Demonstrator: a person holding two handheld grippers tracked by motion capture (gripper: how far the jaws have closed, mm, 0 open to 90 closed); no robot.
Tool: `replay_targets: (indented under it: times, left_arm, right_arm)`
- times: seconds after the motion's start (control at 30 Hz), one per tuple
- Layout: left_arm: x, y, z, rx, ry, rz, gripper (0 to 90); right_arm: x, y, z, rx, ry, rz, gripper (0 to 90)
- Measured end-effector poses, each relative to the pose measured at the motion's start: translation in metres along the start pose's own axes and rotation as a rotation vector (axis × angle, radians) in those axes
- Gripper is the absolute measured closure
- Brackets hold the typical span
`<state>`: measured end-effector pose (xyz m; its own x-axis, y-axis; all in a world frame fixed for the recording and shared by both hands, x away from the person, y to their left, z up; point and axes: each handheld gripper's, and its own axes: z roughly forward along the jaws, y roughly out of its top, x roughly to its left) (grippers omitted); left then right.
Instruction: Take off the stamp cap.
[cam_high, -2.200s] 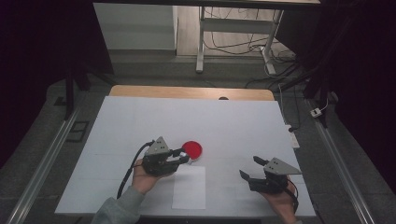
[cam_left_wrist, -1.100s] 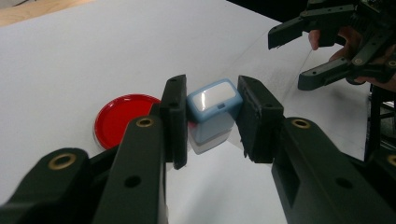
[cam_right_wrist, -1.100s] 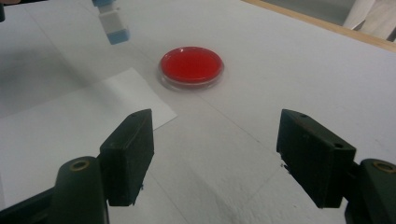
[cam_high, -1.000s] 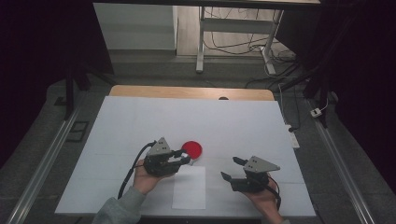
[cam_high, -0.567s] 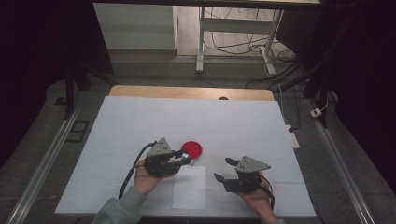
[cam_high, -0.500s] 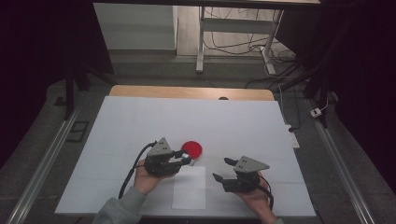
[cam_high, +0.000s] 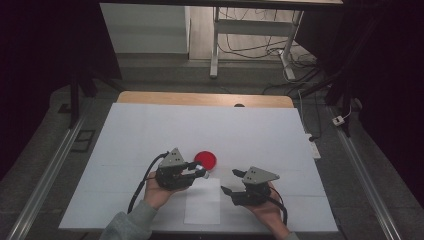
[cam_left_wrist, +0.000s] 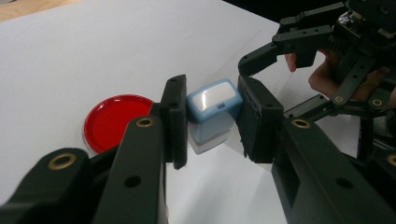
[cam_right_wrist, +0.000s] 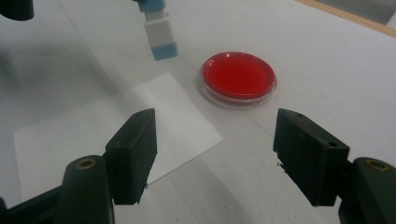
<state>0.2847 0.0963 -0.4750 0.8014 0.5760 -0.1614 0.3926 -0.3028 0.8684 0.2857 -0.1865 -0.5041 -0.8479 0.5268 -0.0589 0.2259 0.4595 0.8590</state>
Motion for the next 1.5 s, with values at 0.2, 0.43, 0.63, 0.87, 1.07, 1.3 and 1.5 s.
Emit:
replay_targets:
  times: [0.2, 0.43, 0.63, 0.87, 1.07, 1.3, 1.5]
  left_arm:
    - [0.0, 0.0, 0.0, -0.002, -0.001, 0.001, 65.3]
    - [-0.001, 0.0, 0.001, 0.001, -0.003, 0.001, 65.3]
    - [-0.001, 0.0, 0.001, -0.001, -0.004, 0.002, 65.3]
    - [-0.002, 0.0, 0.001, -0.001, -0.007, 0.001, 65.3]
    - [-0.001, 0.001, 0.001, -0.003, -0.009, 0.0, 65.3]
    - [-0.002, 0.001, 0.001, -0.003, -0.013, -0.001, 65.3]
    - [-0.003, 0.0, 0.002, -0.003, -0.015, -0.002, 65.3]
  right_arm:
    - [0.002, 0.003, 0.004, -0.006, 0.007, -0.006, 31.1]
    - [0.004, 0.006, 0.008, -0.009, 0.01, -0.009, 32.2]
    - [0.006, 0.008, 0.012, -0.016, 0.019, -0.011, 33.2]
    - [0.008, 0.011, 0.016, -0.009, 0.018, -0.018, 34.9]
    - [0.009, 0.013, 0.02, -0.008, 0.024, -0.021, 37.0]
    - [0.012, 0.016, 0.027, -0.016, 0.046, -0.025, 40.0]
    - [0.017, 0.019, 0.033, -0.012, 0.07, -0.041, 43.5]
